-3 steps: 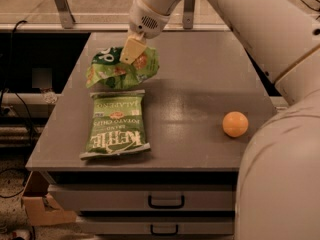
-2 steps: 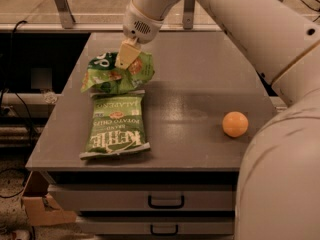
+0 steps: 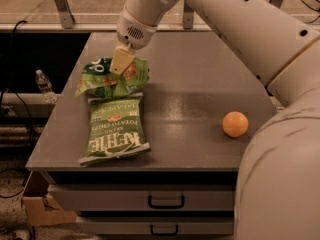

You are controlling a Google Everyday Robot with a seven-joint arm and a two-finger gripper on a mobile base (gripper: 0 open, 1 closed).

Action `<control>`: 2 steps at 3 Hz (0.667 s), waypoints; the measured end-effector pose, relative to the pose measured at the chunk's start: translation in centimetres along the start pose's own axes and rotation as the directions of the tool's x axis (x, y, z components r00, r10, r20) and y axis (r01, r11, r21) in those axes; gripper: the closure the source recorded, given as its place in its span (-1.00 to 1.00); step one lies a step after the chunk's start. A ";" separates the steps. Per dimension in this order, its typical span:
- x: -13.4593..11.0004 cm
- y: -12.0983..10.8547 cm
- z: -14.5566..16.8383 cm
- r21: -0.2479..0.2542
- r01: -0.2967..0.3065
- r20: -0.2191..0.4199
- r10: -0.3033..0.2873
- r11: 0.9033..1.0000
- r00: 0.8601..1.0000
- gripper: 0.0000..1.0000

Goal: Move green rice chip bag near green jalapeno chip bag

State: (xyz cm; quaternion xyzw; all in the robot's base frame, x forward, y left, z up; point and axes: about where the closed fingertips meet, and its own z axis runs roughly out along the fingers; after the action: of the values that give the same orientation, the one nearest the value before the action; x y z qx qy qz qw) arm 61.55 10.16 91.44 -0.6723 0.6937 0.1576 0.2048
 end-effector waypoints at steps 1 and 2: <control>-0.1 0.0 0.2 -0.002 0.001 0.000 -0.001 1.000 1.000 0.05; -0.1 0.0 0.4 -0.005 0.002 0.000 -0.002 1.000 1.000 -0.42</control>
Offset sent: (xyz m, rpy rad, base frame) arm 0.0001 0.0016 -0.0015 0.0000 0.0014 0.0018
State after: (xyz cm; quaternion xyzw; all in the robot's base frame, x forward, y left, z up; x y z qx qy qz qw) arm 61.56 10.50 91.12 -0.6734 0.6927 0.1591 0.2034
